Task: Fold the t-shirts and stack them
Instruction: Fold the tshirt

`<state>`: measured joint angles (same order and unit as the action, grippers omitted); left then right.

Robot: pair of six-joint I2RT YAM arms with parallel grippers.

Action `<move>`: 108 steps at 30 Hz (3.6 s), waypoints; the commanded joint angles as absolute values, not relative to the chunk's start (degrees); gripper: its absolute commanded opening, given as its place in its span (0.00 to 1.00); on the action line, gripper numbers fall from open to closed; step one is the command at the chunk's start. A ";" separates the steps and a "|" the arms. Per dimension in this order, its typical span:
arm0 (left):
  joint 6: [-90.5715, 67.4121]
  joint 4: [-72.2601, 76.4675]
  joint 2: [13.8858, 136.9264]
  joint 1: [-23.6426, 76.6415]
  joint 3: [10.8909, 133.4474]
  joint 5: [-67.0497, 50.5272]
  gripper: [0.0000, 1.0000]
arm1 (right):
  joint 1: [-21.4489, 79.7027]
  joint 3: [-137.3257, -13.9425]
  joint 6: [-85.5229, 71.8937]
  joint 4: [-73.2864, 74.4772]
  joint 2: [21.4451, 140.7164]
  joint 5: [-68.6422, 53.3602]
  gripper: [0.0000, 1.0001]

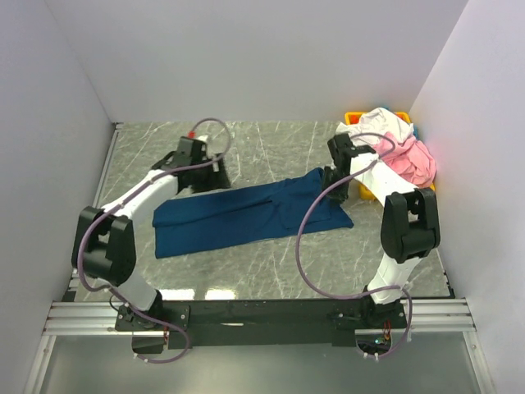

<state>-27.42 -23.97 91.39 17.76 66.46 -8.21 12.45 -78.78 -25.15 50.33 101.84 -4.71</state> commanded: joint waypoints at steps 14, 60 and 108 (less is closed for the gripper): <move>-29.88 -22.24 108.98 35.07 84.64 -19.95 0.72 | 9.32 -69.52 -22.15 41.84 101.68 -1.49 0.34; -34.01 -24.96 118.39 41.66 85.61 -27.16 0.56 | 9.32 -67.24 -23.20 47.55 95.80 -5.45 0.02; -35.24 -31.64 116.20 41.22 86.84 -19.34 0.00 | 9.32 -65.13 -23.55 51.68 91.41 -9.14 0.00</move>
